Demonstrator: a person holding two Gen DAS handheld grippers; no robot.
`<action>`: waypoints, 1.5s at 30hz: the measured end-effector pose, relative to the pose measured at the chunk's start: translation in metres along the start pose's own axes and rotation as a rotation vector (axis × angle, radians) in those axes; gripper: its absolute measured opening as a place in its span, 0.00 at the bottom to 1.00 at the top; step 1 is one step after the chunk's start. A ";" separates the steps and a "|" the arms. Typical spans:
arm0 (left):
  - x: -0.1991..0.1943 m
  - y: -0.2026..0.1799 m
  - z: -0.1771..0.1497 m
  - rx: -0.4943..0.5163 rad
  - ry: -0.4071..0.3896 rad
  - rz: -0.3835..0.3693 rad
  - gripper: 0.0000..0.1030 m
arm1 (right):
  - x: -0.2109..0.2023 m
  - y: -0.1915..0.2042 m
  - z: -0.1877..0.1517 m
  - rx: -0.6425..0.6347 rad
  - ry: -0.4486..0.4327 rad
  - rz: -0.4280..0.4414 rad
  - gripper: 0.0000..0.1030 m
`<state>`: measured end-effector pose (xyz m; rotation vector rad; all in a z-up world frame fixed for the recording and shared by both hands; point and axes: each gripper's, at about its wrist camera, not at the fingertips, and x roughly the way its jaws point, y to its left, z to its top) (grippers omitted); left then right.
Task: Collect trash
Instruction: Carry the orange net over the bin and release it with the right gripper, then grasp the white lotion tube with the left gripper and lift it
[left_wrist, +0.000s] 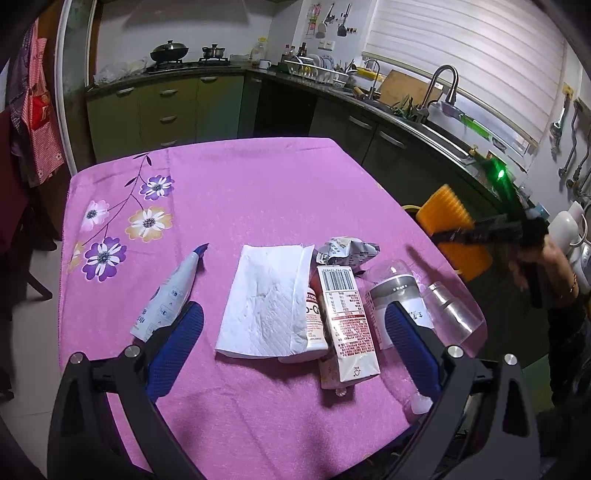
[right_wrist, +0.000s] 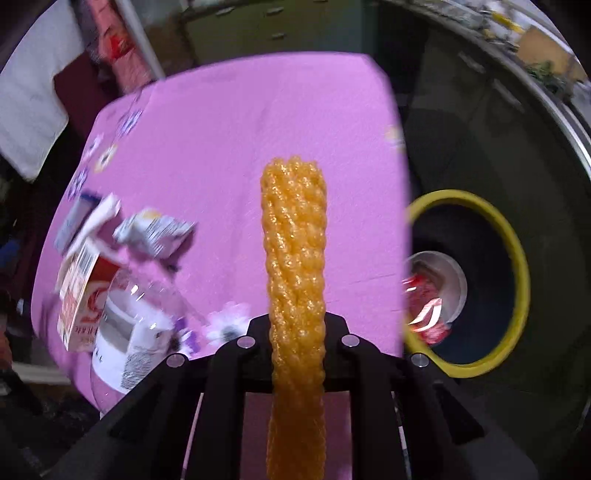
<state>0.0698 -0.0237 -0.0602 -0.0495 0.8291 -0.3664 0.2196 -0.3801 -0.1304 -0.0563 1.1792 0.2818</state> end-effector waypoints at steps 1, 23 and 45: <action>0.000 0.000 0.000 0.000 0.000 -0.001 0.91 | -0.005 -0.009 0.001 0.019 -0.012 -0.014 0.13; 0.013 0.008 0.007 -0.012 0.033 0.024 0.91 | 0.060 -0.192 0.020 0.361 0.033 -0.210 0.43; 0.104 0.098 0.029 0.079 0.281 0.126 0.48 | 0.019 -0.106 -0.004 0.219 -0.041 -0.109 0.52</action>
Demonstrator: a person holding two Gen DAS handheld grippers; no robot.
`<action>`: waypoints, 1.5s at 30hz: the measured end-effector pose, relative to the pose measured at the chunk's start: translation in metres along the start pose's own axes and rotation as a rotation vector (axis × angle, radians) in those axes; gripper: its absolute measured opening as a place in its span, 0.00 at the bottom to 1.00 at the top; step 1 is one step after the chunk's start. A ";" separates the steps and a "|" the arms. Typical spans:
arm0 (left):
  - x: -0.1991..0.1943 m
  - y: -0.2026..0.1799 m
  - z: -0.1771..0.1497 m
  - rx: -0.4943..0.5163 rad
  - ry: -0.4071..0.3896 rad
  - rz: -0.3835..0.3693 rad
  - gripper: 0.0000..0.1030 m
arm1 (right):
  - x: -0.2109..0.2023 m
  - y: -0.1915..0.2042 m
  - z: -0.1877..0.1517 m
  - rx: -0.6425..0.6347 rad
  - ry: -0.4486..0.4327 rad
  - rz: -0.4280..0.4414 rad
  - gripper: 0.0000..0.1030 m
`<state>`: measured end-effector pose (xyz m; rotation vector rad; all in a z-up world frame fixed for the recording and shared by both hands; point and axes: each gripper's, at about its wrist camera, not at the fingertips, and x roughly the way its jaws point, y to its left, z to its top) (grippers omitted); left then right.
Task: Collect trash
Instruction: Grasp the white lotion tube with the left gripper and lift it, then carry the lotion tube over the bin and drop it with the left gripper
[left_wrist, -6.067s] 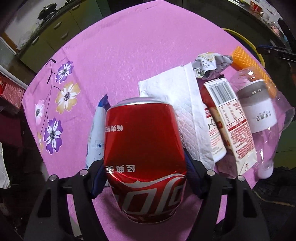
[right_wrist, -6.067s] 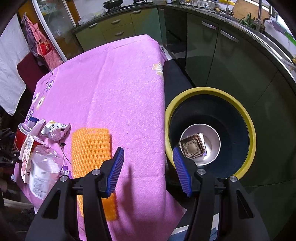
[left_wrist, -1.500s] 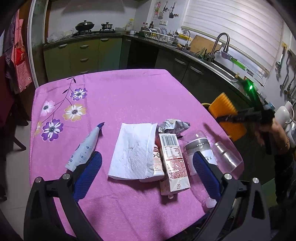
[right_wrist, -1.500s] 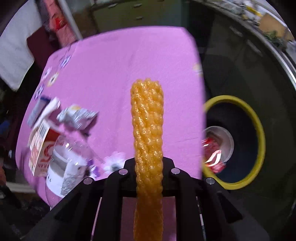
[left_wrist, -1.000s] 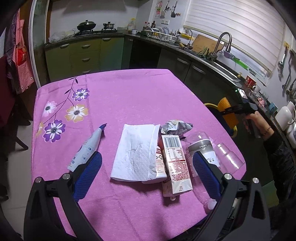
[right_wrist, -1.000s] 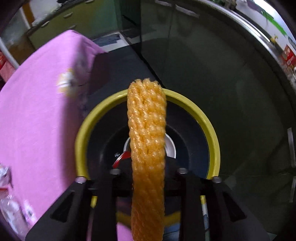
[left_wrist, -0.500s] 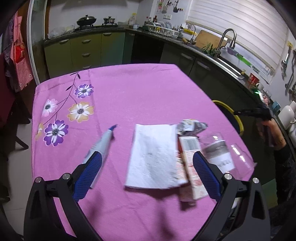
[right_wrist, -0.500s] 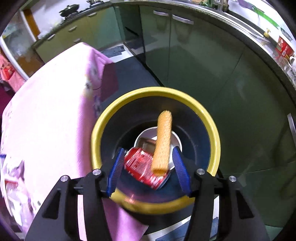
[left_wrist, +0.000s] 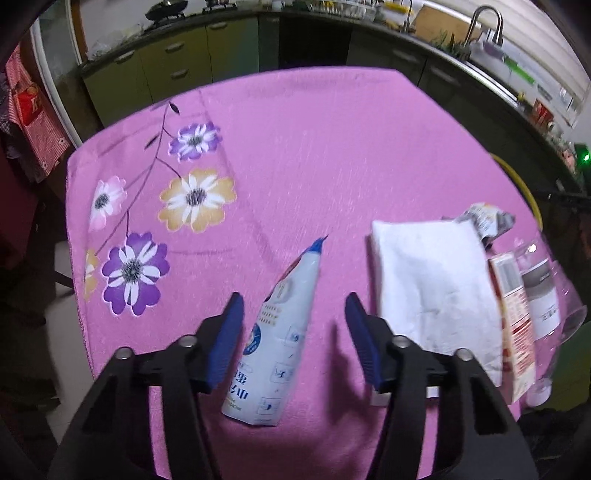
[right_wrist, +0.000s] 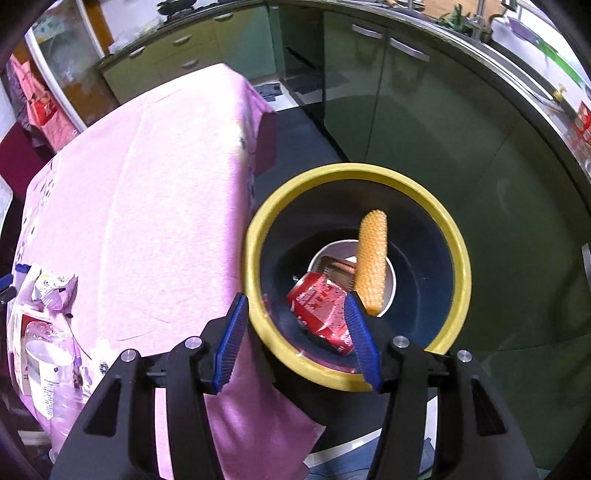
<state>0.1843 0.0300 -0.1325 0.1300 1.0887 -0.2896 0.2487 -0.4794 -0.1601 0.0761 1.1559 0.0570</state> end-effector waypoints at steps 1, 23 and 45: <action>0.003 0.000 -0.001 0.007 0.010 -0.003 0.46 | 0.000 0.002 0.000 -0.003 0.001 0.002 0.52; -0.028 -0.027 0.033 0.130 -0.036 -0.008 0.29 | -0.001 0.011 -0.009 -0.014 -0.006 0.039 0.52; 0.065 -0.390 0.207 0.613 0.150 -0.447 0.29 | -0.065 -0.124 -0.099 0.265 -0.120 -0.002 0.52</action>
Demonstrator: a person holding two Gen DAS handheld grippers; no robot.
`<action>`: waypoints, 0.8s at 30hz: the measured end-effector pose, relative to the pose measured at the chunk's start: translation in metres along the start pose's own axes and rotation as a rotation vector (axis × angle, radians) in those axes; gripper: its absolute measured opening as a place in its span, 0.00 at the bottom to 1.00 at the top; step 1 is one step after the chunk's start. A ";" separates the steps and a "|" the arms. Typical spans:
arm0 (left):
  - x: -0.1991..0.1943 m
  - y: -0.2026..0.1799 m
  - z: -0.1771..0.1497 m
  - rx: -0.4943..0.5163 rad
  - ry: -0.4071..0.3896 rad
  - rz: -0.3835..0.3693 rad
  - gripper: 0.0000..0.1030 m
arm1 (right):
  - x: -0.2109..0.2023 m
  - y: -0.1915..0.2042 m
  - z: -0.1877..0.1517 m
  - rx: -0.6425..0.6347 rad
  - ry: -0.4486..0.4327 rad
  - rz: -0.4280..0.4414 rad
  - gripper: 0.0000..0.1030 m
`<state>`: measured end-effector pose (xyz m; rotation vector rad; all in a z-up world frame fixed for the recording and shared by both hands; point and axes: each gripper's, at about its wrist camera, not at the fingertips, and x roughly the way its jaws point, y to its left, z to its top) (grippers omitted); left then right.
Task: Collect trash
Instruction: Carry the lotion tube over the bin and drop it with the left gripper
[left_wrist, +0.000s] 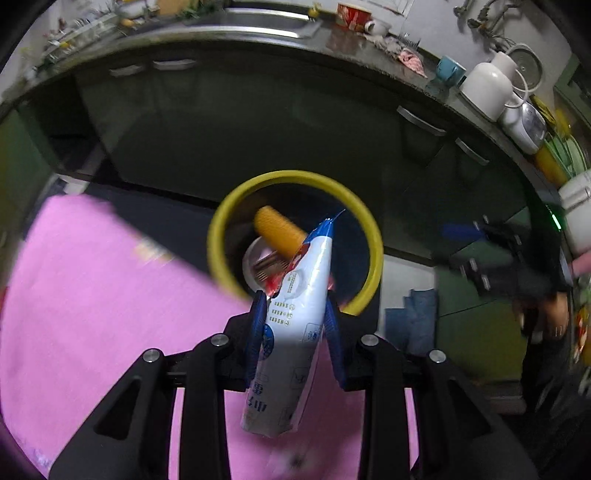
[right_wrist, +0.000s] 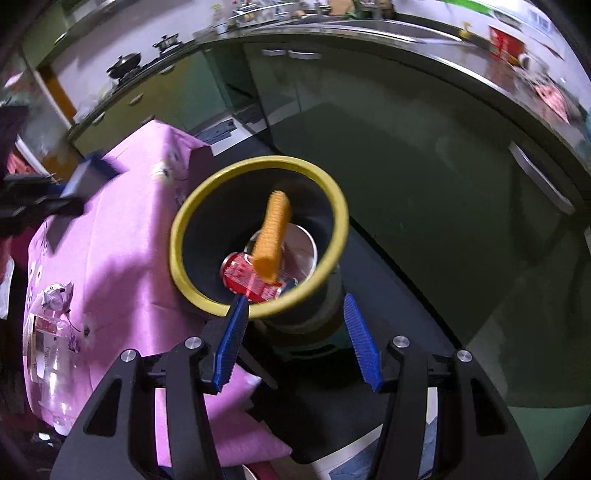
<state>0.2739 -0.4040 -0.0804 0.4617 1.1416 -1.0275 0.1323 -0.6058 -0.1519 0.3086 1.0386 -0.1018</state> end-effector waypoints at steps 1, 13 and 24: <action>0.012 -0.003 0.009 0.000 0.013 -0.007 0.29 | 0.000 -0.004 -0.001 0.008 0.001 0.000 0.52; 0.088 -0.006 0.057 -0.031 0.077 0.116 0.60 | -0.002 -0.029 -0.017 0.058 0.030 0.000 0.55; -0.100 -0.008 -0.031 -0.132 -0.285 0.167 0.78 | -0.017 0.045 -0.016 -0.103 0.040 0.053 0.55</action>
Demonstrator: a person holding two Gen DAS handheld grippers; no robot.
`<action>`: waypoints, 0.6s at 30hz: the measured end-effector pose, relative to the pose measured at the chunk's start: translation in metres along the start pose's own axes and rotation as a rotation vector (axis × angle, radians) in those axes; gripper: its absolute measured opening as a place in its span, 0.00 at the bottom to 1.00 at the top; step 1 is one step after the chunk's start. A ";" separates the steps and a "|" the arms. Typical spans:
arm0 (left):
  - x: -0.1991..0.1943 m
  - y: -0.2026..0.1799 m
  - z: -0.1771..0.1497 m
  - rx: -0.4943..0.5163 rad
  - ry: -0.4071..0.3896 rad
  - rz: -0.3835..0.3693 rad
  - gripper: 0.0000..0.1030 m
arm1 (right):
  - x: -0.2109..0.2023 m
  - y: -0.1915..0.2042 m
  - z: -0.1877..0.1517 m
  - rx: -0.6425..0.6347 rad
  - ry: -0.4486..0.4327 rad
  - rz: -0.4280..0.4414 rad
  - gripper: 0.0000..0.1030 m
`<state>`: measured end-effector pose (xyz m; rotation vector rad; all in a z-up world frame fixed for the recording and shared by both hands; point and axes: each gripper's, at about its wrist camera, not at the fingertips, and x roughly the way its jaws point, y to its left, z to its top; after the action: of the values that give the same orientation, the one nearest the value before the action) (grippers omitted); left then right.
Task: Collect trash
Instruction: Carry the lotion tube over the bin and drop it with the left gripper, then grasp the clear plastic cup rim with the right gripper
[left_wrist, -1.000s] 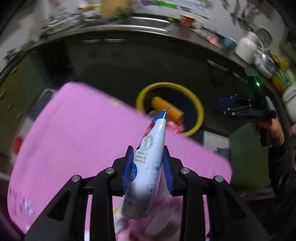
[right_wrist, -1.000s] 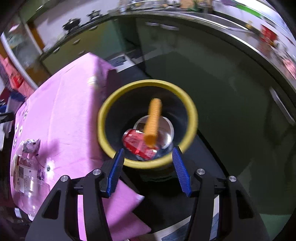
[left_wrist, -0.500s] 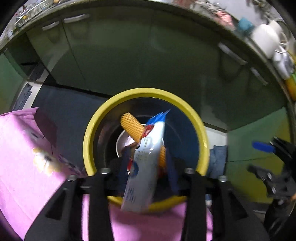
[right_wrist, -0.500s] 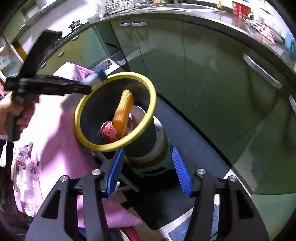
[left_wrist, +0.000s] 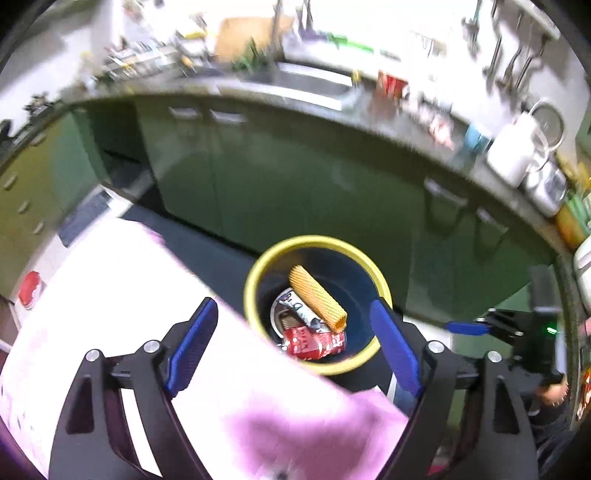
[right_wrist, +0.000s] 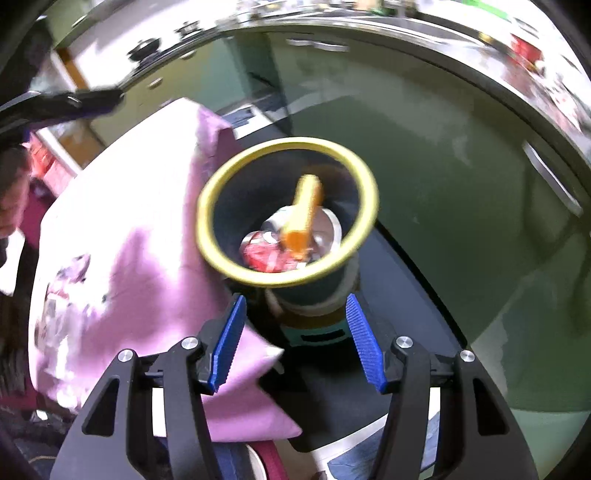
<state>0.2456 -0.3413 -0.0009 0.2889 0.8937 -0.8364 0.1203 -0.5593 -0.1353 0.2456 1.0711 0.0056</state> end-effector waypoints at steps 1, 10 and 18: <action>-0.025 0.006 -0.014 -0.017 -0.038 0.020 0.78 | -0.001 0.010 0.000 -0.019 0.002 0.012 0.55; -0.143 0.055 -0.143 -0.202 -0.191 0.140 0.83 | -0.018 0.124 -0.007 -0.225 0.092 0.215 0.55; -0.194 0.087 -0.260 -0.374 -0.231 0.249 0.83 | -0.057 0.215 -0.064 -0.565 -0.012 0.118 0.55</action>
<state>0.0955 -0.0412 -0.0187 -0.0247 0.7600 -0.4489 0.0621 -0.3442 -0.0718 -0.2023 1.0001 0.4071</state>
